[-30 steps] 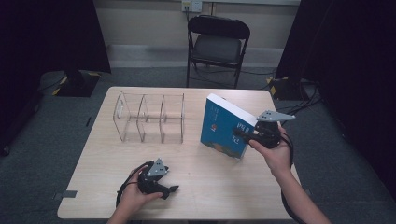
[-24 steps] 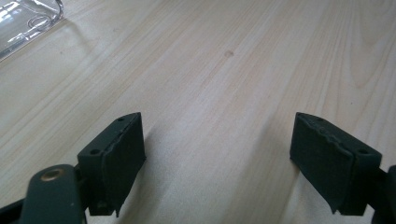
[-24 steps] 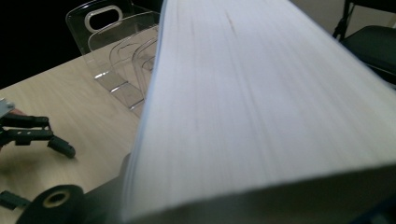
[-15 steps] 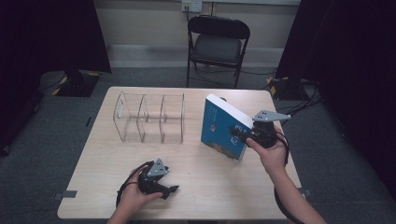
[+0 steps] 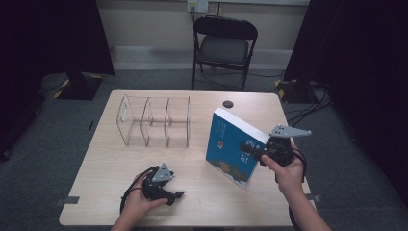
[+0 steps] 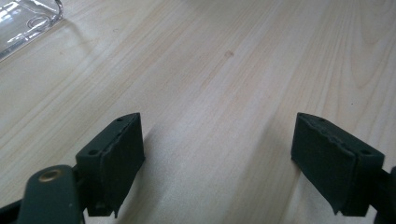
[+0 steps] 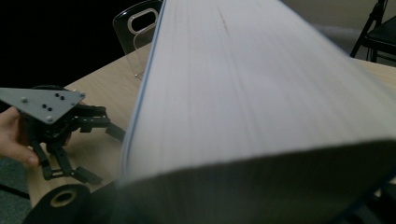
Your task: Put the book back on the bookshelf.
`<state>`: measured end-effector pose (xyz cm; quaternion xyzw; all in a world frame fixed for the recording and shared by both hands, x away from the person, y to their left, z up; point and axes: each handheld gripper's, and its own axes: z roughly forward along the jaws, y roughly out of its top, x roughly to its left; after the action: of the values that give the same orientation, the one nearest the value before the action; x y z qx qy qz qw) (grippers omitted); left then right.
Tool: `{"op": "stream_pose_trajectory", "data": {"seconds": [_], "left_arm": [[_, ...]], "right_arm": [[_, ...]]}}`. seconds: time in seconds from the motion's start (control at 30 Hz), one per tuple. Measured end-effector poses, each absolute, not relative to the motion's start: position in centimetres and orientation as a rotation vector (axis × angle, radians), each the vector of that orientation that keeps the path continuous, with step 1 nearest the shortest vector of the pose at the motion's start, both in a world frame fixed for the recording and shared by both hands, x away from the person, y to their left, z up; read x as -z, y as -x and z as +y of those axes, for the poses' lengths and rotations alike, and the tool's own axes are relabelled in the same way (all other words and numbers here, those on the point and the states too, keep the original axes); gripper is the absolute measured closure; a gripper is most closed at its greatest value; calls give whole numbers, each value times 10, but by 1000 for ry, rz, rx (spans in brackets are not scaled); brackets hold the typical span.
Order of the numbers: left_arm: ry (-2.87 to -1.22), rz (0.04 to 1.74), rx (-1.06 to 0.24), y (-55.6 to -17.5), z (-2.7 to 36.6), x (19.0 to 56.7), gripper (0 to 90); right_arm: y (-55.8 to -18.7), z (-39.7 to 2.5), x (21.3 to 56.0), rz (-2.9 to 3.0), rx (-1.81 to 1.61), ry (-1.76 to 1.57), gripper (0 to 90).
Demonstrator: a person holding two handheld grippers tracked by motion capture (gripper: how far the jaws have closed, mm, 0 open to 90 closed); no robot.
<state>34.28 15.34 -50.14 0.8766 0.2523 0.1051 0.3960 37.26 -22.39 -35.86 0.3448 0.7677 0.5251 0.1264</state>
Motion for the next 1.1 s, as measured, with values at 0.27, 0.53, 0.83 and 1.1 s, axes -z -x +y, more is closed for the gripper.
{"op": "stream_pose_trajectory", "data": {"seconds": [0.27, 0.53, 0.83, 1.1], "left_arm": [[-2250, 626, -263, -344, 152, 501, 121], [-2247, 629, -265, -344, 151, 501, 113], [-2268, 625, -259, -343, 148, 502, 65], [-2262, 666, -264, -345, 140, 503, 0]], "right_arm": [[-349, -221, 363, 2276, -1621, -902, 616], [-343, -222, 367, 2285, -1644, -777, 615], [-340, -218, 363, 2326, -1568, -733, 607], [-341, -218, 361, 2340, -1548, -727, 604]]}}
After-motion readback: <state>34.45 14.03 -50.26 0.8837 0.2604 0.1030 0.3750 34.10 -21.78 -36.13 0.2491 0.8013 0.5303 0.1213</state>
